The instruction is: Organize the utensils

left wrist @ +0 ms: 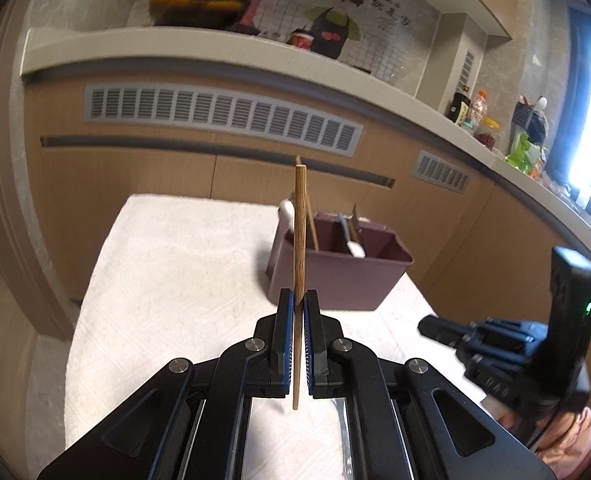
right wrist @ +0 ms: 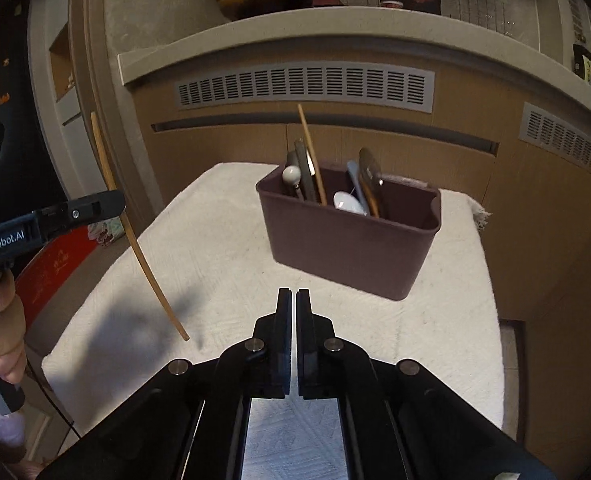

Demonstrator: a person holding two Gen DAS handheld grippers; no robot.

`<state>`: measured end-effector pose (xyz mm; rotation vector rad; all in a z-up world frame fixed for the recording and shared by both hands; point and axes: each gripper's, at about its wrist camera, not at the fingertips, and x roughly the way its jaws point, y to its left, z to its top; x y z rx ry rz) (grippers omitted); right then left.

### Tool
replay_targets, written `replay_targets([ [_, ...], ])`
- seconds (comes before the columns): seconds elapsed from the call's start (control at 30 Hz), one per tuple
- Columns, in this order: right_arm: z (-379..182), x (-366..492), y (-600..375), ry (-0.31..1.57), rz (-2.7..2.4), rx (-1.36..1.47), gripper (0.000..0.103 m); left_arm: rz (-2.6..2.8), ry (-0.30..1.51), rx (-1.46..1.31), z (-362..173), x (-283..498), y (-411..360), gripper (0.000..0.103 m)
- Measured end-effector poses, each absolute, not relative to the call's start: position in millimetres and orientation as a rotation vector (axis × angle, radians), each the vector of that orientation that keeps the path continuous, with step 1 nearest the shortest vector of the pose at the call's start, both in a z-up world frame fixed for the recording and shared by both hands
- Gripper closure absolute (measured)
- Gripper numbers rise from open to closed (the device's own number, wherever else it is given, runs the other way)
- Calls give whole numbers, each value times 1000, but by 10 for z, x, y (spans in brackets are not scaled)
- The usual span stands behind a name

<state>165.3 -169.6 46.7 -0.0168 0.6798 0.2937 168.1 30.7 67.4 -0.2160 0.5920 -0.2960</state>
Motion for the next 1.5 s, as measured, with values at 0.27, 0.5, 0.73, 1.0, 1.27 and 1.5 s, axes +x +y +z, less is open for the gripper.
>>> replay_targets([
  [0.27, -184, 1841, -1578, 943, 241, 67, 71, -289, 600, -196, 672, 1723, 193, 98],
  [0.5, -561, 2090, -1186, 1056, 239, 102, 63, -268, 602, -200, 606, 1730, 309, 98],
  [0.73, -600, 2020, -969, 984, 225, -72, 77, -259, 612, -221, 546, 1734, 378, 98],
  [1.0, -100, 1677, -1353, 708, 223, -68, 77, -268, 625, -221, 557, 1717, 329, 98],
  [1.27, 378, 1441, -1597, 503, 149, -67, 78, -305, 618, -208, 655, 1730, 139, 98],
  [1.5, 993, 1453, -1820, 337, 144, -25, 87, -358, 535, -182, 1073, 1922, -37, 98],
])
